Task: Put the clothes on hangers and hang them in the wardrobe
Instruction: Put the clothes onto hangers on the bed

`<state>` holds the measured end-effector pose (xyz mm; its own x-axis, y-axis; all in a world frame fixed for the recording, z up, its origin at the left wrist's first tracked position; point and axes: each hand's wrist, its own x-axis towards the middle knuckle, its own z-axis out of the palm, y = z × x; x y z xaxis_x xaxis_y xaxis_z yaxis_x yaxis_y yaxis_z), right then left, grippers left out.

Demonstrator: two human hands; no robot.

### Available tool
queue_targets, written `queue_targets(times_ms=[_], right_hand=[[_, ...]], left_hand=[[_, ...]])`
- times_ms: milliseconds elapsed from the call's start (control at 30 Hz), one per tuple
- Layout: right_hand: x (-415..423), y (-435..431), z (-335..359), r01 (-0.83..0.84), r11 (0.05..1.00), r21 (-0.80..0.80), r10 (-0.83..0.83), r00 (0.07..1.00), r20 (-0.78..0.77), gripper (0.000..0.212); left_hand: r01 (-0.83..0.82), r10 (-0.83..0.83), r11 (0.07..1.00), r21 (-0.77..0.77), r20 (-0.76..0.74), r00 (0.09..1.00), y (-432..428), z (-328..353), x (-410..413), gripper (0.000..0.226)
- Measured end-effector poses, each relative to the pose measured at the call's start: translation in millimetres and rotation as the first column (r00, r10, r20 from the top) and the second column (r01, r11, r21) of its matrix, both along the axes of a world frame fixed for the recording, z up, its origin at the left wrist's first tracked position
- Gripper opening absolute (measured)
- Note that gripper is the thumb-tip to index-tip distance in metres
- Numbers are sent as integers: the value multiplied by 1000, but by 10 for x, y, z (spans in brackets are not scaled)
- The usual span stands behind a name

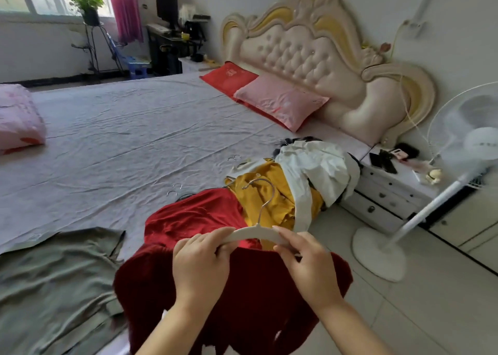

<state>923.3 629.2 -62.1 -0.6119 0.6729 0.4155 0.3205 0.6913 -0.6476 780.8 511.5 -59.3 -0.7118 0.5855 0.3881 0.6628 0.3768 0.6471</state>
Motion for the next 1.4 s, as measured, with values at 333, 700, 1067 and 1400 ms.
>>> queue_targets(times_ms=[333,700,1067,1400], right_hand=[[472,1629,133,-20,975,223,11,999,42,41],[-299,3434,70,-50,954,296,25,996,87,49],[-1383,4842,-165,-189,963,194,154,971,183,49],[-2880,6079,-836,-432,902,-24,421,865,274,46]], left_hand=[[-27,24,1000,12,158,987,1528,14,532,20],[-48,30,997,64,264,964,3279,-142,-165,23],[-70,63,998,8,344,937,4505,-406,-1061,27],[-232,280,959,-164,399,873,5456,-990,-2083,38]])
